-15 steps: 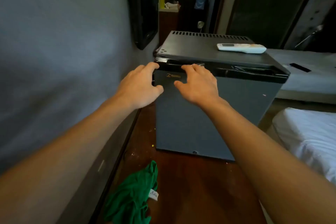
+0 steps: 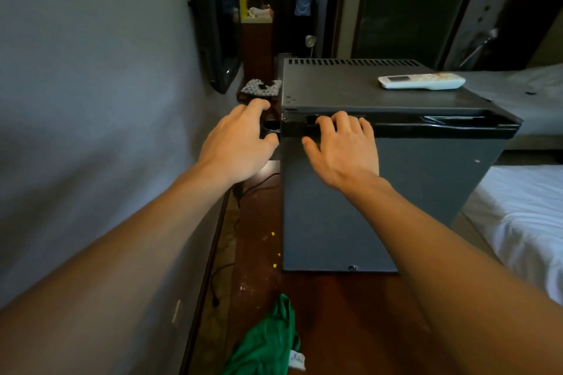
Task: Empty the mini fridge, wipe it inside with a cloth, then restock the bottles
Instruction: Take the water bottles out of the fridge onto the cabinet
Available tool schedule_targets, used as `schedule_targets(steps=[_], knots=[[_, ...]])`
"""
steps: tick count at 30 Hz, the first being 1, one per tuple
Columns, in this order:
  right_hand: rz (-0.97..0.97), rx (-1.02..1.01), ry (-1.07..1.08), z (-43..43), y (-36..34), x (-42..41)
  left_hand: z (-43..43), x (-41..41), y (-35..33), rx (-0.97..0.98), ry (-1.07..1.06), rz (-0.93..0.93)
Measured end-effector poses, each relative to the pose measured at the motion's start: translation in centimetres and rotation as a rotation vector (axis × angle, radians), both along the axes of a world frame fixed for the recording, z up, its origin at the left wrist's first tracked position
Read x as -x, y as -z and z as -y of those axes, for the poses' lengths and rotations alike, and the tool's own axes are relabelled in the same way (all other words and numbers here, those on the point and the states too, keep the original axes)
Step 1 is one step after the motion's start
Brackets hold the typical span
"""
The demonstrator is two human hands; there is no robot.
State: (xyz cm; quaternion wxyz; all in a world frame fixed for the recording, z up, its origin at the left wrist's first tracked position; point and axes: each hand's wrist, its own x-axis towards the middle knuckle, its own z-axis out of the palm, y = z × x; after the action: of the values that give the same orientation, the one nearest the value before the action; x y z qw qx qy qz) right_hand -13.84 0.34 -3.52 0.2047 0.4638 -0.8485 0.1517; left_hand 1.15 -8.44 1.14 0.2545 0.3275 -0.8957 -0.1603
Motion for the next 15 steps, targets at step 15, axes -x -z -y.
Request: schedule_targets(steps=[15], knots=[[0.276,0.299,0.059,-11.2,-1.0,-7.4,-4.0,1.5,-0.3,0.007,0.182,-0.121]])
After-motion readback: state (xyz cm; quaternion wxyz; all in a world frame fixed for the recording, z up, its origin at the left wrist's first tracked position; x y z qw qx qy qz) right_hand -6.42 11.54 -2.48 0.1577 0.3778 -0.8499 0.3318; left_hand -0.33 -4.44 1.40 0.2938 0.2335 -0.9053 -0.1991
